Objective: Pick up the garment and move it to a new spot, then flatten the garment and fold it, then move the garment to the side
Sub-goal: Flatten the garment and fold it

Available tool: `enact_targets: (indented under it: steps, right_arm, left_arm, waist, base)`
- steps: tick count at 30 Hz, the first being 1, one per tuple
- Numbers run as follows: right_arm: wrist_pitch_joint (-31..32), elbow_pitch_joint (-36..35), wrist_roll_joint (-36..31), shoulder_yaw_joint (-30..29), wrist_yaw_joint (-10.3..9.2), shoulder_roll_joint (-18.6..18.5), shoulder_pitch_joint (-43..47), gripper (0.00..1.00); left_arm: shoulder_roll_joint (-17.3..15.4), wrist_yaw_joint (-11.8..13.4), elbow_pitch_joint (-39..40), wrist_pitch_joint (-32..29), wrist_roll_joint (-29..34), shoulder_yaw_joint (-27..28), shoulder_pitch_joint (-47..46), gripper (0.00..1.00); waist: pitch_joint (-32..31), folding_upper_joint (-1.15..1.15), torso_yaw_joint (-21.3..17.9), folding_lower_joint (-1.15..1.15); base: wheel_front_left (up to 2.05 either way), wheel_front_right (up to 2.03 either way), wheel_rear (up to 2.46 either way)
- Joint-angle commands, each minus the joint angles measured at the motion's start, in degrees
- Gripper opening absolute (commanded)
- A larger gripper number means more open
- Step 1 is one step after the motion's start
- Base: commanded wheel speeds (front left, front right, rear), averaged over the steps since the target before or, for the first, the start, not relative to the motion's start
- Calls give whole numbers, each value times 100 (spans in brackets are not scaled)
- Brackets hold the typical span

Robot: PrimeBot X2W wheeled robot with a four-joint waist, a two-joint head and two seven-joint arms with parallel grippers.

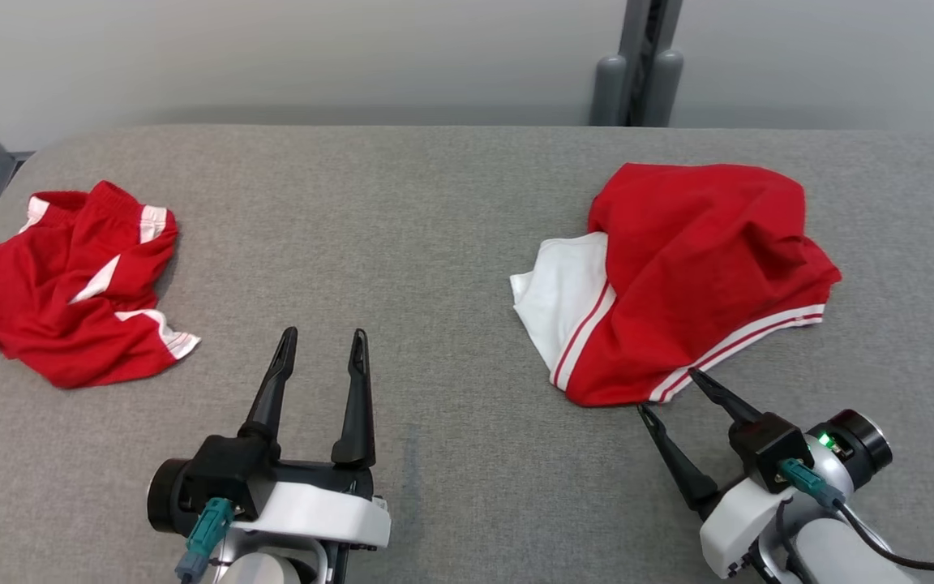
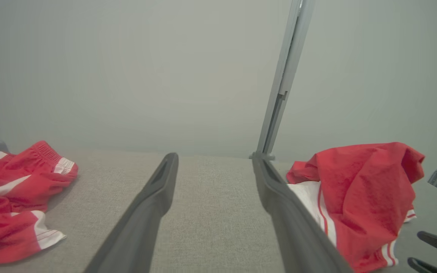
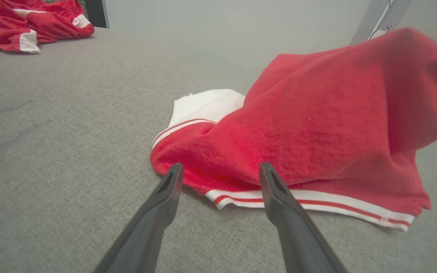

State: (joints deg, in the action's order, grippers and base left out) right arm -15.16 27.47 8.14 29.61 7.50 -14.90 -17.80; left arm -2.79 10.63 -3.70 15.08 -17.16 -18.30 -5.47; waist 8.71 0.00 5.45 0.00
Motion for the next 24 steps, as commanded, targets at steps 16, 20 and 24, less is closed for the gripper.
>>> enact_targets:
  steps: [16, 20, 24]
  right_arm:
    - [-1, 1290, 211, 237, -1, -143, -558, 100]
    - [1, 1411, 342, 374, -1, -83, -577, 0]
    - [-7, 1193, 542, 443, 1, -32, -583, 0]
  left_arm:
    - [-19, 113, 91, 4, -96, -266, -305, 100]
    - [-19, 139, 65, 4, -88, -273, -289, 100]
    - [-20, 134, 5, 4, -74, -229, -167, 100]
  waist:
    - [348, 0, 661, 0]
    - [314, 0, 693, 0]
    - [158, 0, 645, 0]
  base:
    - [0, 0, 0]
    - [0, 0, 0]
    - [0, 0, 0]
